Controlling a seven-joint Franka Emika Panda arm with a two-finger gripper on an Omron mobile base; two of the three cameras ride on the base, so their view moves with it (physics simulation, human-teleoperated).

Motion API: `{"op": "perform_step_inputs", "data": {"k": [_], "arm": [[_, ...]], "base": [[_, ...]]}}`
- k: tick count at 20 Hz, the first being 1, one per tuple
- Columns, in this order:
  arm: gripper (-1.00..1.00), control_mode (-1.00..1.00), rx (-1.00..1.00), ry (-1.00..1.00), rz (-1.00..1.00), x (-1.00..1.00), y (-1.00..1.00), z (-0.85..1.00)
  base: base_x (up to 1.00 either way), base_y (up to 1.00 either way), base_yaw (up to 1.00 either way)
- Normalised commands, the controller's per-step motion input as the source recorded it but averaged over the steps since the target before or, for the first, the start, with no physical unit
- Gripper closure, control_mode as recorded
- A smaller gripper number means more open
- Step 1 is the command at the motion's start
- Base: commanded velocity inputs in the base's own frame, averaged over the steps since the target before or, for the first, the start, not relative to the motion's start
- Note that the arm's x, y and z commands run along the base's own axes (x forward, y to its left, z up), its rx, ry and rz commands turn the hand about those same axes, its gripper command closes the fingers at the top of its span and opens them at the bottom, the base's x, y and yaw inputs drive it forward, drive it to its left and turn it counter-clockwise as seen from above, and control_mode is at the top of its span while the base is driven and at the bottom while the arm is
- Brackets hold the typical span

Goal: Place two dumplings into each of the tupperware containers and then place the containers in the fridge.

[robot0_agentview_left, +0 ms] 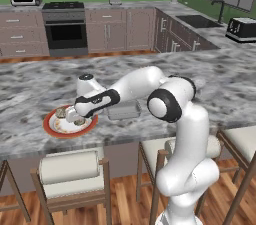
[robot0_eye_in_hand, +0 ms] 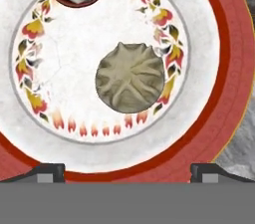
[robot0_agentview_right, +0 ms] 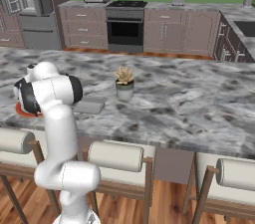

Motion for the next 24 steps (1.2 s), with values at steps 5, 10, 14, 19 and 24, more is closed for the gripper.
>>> {"op": "perform_step_inputs", "data": {"k": [5,10,14,19,24], "arm": [[-1.0,-1.0,0.0,-0.03,0.0,0.26,0.08,-0.04],[-1.0,-1.0,0.0,0.0,0.0,0.22,0.0,-0.01],[-1.0,-1.0,0.0,0.0,-0.01,0.06,0.0,-0.18],[-1.0,-1.0,0.0,-0.01,0.0,0.16,0.03,-0.27],[-1.0,-1.0,0.0,0.0,0.0,0.12,0.03,-0.22]], "base": [[0.0,0.0,0.0],[0.0,0.0,0.0],[0.0,0.0,0.0],[0.0,0.0,0.0],[0.0,0.0,0.0]]}}
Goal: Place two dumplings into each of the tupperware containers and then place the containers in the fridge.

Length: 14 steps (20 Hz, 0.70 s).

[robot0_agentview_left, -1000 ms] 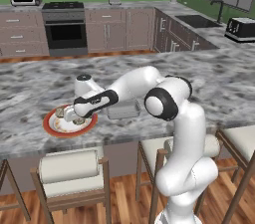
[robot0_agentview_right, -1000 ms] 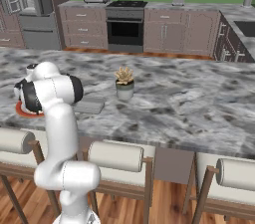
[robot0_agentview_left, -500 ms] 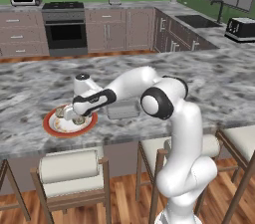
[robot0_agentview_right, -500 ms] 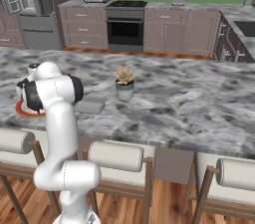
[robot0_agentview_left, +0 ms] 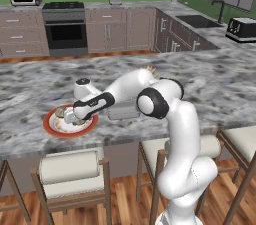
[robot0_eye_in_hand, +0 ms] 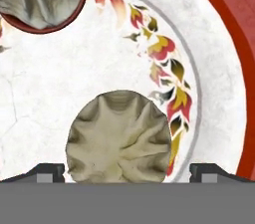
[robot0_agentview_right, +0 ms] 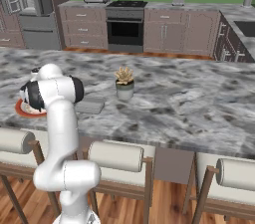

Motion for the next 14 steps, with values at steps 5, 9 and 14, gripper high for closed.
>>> {"op": "perform_step_inputs", "data": {"k": [5,9,14], "arm": [[-1.0,-1.0,0.0,0.0,0.0,0.05,0.05,-0.08],[1.0,-1.0,0.0,0.0,0.0,0.09,0.09,-0.04],[1.0,-1.0,0.0,0.0,0.0,0.01,0.01,0.0]], "base": [[0.0,0.0,0.0],[0.0,0.0,0.0],[0.0,0.0,0.0]]}}
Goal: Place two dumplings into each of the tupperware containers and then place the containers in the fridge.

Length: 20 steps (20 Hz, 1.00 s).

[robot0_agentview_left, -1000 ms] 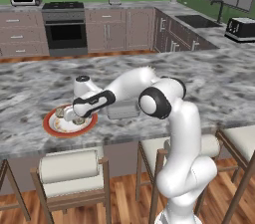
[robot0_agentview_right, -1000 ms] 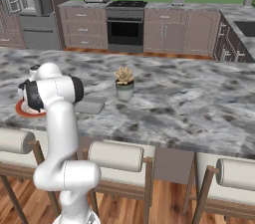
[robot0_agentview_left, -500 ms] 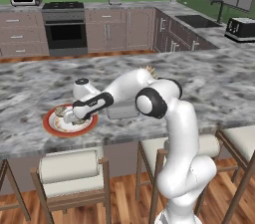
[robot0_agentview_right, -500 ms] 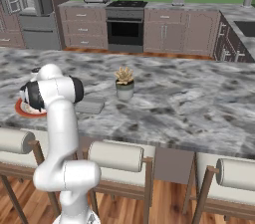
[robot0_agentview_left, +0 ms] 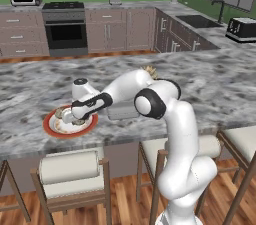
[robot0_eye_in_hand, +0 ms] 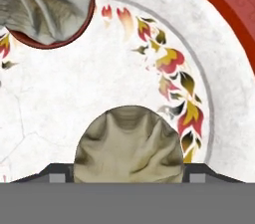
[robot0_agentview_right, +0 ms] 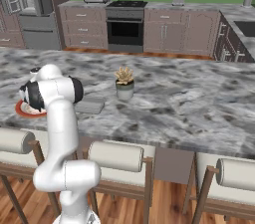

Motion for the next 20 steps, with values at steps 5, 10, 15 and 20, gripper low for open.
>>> {"op": "perform_step_inputs", "data": {"k": [5,10,15,20], "arm": [[1.0,-1.0,0.0,-0.05,-0.02,0.0,0.0,0.1],[1.0,-1.0,0.0,0.0,-0.07,-0.16,-0.3,0.62],[1.0,-1.0,0.0,0.0,-0.11,-0.14,-0.8,0.46],[1.0,-1.0,0.0,0.01,-0.19,-0.03,-0.99,0.11]], "base": [[0.0,0.0,0.0],[0.0,0.0,0.0],[0.0,0.0,0.0],[0.0,0.0,0.0]]}}
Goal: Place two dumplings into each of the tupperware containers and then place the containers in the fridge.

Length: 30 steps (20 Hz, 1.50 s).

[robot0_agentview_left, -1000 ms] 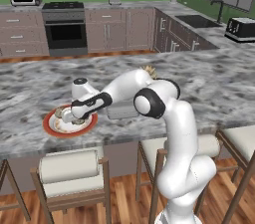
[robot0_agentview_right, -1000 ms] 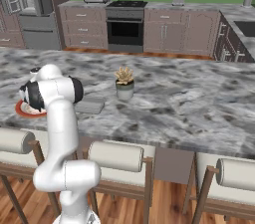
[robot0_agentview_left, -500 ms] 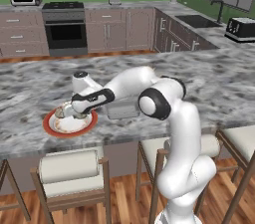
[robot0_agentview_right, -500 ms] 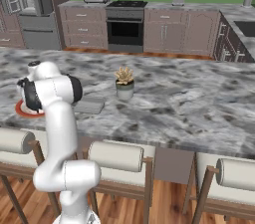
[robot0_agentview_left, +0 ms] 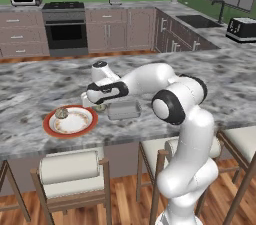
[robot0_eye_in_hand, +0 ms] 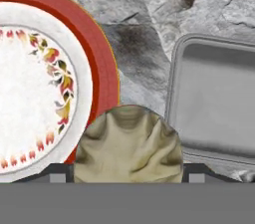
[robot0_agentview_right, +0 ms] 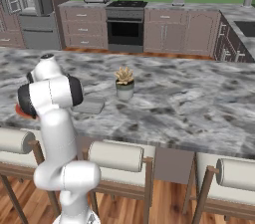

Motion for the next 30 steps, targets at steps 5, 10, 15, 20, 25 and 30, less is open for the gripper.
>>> {"op": "perform_step_inputs", "data": {"k": [5,10,15,20,25,30], "arm": [[1.0,-1.0,0.0,0.02,-0.24,0.0,-0.76,0.0],[1.0,-1.0,0.0,0.02,-0.16,0.2,-0.45,0.0],[1.0,-1.0,0.0,0.0,-0.02,0.46,-0.07,0.0],[1.0,-1.0,0.0,0.0,0.0,0.39,-0.03,-0.13],[-1.0,-1.0,0.0,0.01,0.0,0.14,-0.01,-0.27],[-1.0,-1.0,0.0,0.01,0.0,0.0,0.0,-0.08]], "base": [[0.0,0.0,0.0],[0.0,0.0,0.0],[0.0,0.0,0.0],[0.0,0.0,0.0],[0.0,0.0,0.0],[0.0,0.0,0.0]]}}
